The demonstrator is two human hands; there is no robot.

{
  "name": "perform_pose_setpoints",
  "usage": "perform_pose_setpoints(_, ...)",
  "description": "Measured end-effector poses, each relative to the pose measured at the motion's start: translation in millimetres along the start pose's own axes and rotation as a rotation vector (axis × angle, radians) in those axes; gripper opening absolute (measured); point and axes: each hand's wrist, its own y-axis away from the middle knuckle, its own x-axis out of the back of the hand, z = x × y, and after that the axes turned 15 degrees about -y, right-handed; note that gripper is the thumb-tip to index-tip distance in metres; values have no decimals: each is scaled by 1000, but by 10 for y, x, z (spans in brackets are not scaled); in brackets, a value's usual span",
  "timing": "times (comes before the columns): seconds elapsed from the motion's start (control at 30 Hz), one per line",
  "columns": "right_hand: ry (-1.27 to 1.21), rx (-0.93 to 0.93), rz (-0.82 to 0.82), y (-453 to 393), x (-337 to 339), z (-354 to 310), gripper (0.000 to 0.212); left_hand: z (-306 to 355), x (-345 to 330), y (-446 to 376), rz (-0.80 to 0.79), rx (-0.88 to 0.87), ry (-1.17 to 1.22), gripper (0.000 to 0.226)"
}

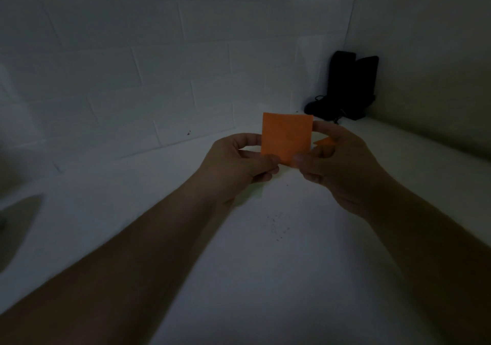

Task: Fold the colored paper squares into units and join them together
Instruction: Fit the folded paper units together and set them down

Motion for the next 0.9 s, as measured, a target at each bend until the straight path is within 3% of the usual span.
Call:
perform_pose_setpoints(0.4,-202,-83,20,8,-38,-15,59,-17,13,-18,-18,-7,41,24)
perform_pose_setpoints(0.57,-199,-59,11,-16,-32,-15,66,-16,-9,-13,31,-34,6,29)
perform_pose_setpoints(0.77,-173,9,-32,54,-86,27,70,-30,-107,30,-56,-100,-12,46)
perform_pose_setpoints(0.83,-99,55,-12,37,-67,30,74,-56,-96,8,-3,-106,-24,51)
perform_pose_setpoints(0.9,141,175,5,1,-14,9,80,-84,-54,-24,57,-97,-35,58)
